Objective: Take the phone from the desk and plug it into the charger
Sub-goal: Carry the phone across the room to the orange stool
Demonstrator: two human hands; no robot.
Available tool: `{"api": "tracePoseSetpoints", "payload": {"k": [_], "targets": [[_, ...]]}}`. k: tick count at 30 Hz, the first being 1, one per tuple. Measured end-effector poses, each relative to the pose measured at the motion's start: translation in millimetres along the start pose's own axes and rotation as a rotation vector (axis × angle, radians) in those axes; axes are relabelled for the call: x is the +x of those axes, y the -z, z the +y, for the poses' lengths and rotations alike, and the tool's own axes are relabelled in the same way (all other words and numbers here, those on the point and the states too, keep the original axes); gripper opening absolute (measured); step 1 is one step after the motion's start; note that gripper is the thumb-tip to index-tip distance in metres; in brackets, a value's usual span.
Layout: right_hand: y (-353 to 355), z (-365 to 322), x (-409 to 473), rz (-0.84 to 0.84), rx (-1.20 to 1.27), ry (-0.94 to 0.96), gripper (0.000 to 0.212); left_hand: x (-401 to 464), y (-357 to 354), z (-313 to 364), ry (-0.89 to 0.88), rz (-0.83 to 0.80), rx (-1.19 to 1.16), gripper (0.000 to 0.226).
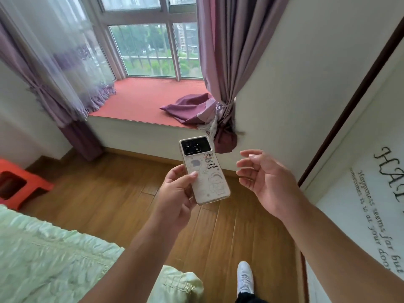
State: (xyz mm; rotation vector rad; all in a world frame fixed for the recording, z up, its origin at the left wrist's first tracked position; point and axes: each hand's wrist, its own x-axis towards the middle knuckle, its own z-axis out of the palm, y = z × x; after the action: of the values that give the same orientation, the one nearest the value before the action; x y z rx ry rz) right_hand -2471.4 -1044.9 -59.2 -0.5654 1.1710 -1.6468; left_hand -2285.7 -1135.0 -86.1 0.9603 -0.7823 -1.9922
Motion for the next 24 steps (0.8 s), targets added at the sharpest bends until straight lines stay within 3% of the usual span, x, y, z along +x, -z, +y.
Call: {"api": "tracePoseSetpoints", "payload": {"k": [9, 17, 24], "targets": [[18, -53, 124, -0.145, -0.047, -0.073, 0.021, 88, -57, 33, -0.145, 0.099, -0.052, 0.029], [-27, -56, 199, -0.324, -0.031, -0.145, 0.023, 130, -41, 73, -0.273, 0.245, -0.084, 0.029], [-69, -44, 276, -0.374, -0.056, -0.194, 0.021, 177, -7, 97, -0.285, 0.311, -0.143, 0.029]]}}
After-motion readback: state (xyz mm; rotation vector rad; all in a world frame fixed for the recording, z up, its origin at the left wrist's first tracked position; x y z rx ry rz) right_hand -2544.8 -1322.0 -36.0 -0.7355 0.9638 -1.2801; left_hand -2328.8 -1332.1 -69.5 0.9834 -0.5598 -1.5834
